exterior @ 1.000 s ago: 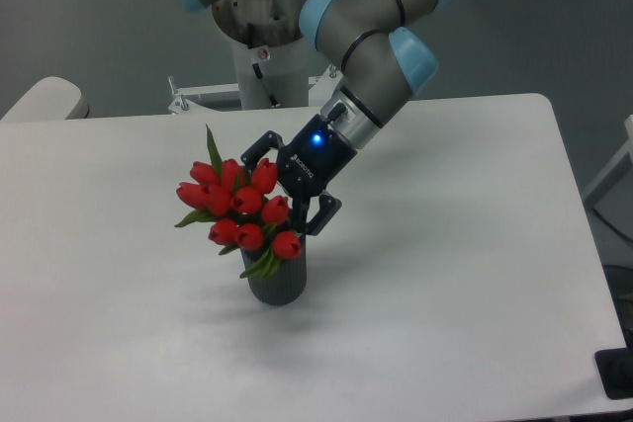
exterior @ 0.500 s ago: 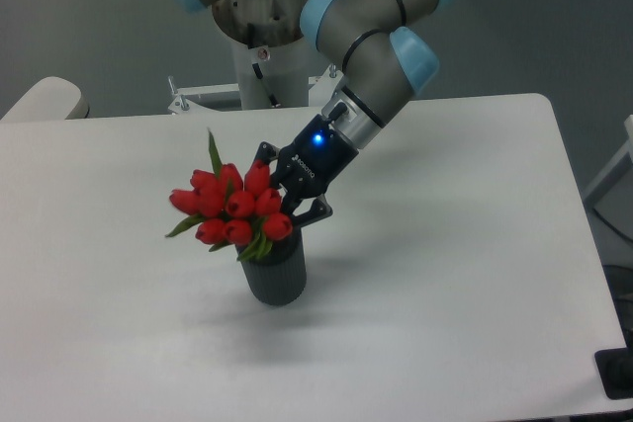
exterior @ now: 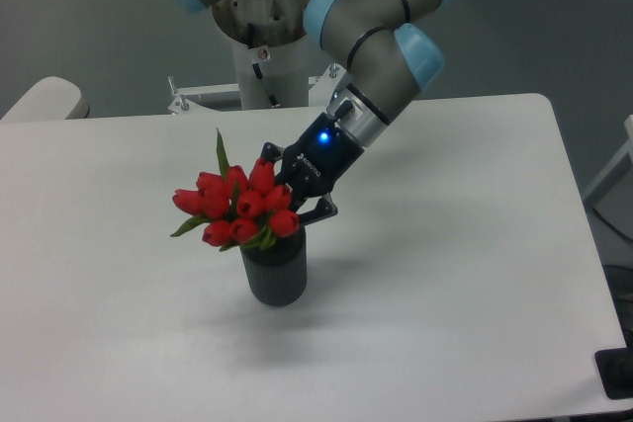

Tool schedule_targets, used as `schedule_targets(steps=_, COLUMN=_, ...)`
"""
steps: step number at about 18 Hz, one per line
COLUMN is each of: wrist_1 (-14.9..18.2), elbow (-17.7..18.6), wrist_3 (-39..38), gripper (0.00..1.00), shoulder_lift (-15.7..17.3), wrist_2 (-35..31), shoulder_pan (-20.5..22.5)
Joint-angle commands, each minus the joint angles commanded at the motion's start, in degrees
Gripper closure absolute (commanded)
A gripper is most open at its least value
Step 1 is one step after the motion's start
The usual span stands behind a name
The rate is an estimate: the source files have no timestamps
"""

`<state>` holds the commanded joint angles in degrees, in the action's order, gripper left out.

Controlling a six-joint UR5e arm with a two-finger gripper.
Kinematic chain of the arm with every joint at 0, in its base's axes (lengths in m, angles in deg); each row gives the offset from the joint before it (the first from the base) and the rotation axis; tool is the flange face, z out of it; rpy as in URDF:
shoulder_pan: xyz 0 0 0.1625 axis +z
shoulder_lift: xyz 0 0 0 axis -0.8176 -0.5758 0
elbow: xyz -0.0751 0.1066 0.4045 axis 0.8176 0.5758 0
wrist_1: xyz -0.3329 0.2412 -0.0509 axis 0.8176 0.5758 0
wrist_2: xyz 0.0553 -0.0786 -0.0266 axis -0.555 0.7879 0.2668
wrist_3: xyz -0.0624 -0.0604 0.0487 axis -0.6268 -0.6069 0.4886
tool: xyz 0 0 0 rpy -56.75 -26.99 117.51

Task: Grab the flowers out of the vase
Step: 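Close the gripper on the tulip stems, then lift the gripped tulips straight up out of the grey vase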

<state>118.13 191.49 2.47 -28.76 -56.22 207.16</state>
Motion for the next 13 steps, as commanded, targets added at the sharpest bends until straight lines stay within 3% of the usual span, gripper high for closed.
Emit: schedule_targets(steps=13, wrist_1=0.0, elbow=-0.1, wrist_3=-12.4, gripper=0.67, shoulder_lift=3.9, wrist_2=0.1, shoulder_pan=1.6)
